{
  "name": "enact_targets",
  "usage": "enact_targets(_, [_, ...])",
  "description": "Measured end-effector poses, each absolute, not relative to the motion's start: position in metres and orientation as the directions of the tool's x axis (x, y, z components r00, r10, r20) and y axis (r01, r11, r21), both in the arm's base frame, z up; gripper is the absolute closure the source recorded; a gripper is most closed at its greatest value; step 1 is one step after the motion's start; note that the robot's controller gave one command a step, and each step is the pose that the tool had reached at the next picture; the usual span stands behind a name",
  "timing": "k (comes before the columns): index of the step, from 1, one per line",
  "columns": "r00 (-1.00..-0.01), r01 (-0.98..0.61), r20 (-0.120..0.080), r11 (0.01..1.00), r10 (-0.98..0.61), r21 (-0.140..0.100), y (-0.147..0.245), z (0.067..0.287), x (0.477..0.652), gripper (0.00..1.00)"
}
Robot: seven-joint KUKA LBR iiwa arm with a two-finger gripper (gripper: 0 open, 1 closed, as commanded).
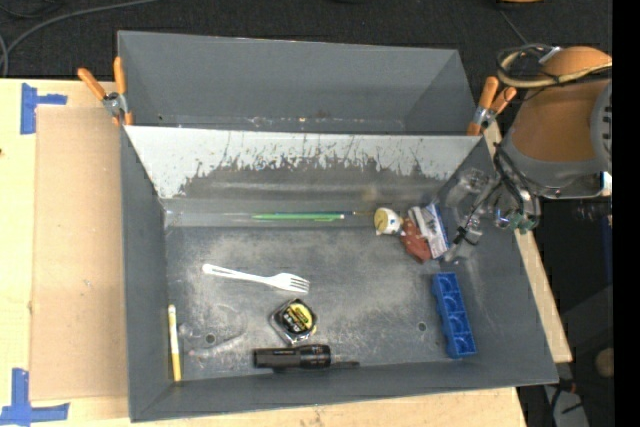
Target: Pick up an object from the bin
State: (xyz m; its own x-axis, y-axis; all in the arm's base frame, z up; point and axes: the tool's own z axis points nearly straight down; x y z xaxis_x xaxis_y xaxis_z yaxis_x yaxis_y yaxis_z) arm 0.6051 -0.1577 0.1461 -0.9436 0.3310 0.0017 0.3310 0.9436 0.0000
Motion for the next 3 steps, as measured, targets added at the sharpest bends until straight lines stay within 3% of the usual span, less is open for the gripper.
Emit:
enact_targets(1, [-0.986, 0.166, -0.011, 0.986, 0.166, 0.004, -0.1584, 0.0706, 0.6109, 0.00])
enact_targets(2, [-0.813, 0.582, -0.006, 0.813, 0.582, 0.010, -0.1499, 0.0737, 0.6031, 1.00])
enact_targets(3, [-0.814, 0.580, -0.006, 0.814, 0.580, 0.010, -0.1497, 0.0743, 0.6031, 1.00])
